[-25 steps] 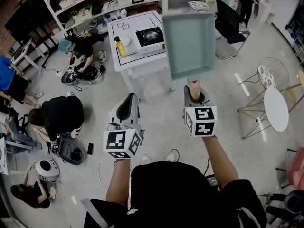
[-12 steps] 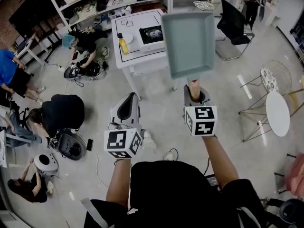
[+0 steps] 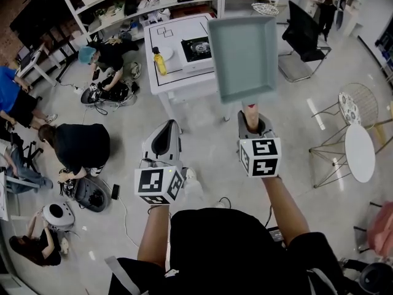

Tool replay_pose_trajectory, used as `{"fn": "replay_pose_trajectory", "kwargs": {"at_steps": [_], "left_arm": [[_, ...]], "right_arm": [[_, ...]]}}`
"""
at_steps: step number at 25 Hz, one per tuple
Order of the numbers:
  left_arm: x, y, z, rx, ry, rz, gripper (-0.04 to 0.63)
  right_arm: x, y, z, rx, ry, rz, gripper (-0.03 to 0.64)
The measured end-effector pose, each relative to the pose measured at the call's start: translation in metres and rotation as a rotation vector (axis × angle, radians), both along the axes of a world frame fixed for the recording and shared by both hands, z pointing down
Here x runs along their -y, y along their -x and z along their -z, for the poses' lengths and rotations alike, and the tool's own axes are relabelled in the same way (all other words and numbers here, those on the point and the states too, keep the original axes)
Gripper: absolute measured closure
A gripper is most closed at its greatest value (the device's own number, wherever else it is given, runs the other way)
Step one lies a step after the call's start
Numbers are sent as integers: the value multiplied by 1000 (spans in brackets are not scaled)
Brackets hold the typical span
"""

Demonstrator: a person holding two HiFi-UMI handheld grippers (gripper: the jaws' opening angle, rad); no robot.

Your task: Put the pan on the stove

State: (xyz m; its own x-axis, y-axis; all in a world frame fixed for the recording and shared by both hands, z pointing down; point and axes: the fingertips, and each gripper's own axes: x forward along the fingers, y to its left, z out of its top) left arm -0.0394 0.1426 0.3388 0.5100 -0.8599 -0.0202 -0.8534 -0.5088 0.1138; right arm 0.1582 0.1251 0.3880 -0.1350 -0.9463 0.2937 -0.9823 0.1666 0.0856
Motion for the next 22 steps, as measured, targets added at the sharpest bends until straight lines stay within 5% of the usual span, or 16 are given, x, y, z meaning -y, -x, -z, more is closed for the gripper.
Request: {"fn": "replay_pose_trajectory", "kwargs": {"at_steps": [22], "left_arm": [[190,17,2,-7,21,-44,584]], "right_arm": [[180,19,4,-3,28,-44,569]]}}
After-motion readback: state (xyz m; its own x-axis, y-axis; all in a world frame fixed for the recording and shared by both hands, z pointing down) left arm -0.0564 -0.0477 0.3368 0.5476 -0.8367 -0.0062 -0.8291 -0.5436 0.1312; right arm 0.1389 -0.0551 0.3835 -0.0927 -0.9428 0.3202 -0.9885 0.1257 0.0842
